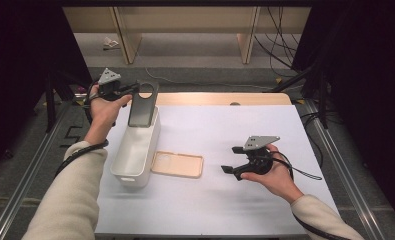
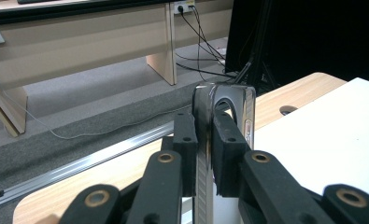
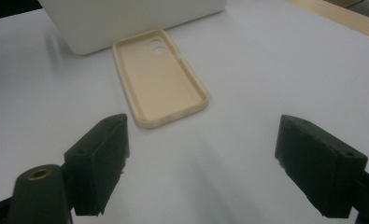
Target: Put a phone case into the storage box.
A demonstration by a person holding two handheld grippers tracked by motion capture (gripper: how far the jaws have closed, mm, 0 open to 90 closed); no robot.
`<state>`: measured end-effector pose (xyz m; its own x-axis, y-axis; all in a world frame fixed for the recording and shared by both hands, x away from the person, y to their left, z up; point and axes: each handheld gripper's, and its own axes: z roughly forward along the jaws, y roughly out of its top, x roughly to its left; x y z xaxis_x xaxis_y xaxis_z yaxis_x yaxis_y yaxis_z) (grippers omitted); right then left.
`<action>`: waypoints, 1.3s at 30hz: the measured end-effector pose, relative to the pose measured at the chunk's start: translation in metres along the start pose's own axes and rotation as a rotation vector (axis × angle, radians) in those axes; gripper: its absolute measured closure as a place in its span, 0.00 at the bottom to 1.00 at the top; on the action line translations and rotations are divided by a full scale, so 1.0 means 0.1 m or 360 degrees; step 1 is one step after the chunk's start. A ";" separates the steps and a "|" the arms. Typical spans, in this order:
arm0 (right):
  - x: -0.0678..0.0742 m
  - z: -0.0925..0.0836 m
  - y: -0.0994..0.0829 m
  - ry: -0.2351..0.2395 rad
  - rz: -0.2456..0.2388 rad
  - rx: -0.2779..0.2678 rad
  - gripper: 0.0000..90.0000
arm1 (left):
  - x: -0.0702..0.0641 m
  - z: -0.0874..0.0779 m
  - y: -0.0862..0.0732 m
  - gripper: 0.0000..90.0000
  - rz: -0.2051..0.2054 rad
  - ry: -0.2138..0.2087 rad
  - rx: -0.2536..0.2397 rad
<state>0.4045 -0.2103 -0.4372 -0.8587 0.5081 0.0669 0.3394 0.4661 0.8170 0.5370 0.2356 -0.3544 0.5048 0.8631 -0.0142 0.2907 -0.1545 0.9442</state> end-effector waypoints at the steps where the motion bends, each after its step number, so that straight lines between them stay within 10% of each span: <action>1: 0.00 0.00 0.00 0.0001 0.0000 -0.0001 0.21 | 0.00 0.00 0.00 0.90 -0.0003 0.0003 0.0001; 39: -0.01 0.01 -0.01 0.0005 0.0000 0.0004 0.20 | 0.01 0.17 -0.15 0.90 -0.0007 0.0001 0.0070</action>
<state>0.4051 -0.2101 -0.4389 -0.8598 0.5059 0.0689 0.3407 0.4680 0.8154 0.5469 0.2310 -0.3742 0.5027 0.8643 -0.0179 0.3282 -0.1717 0.9289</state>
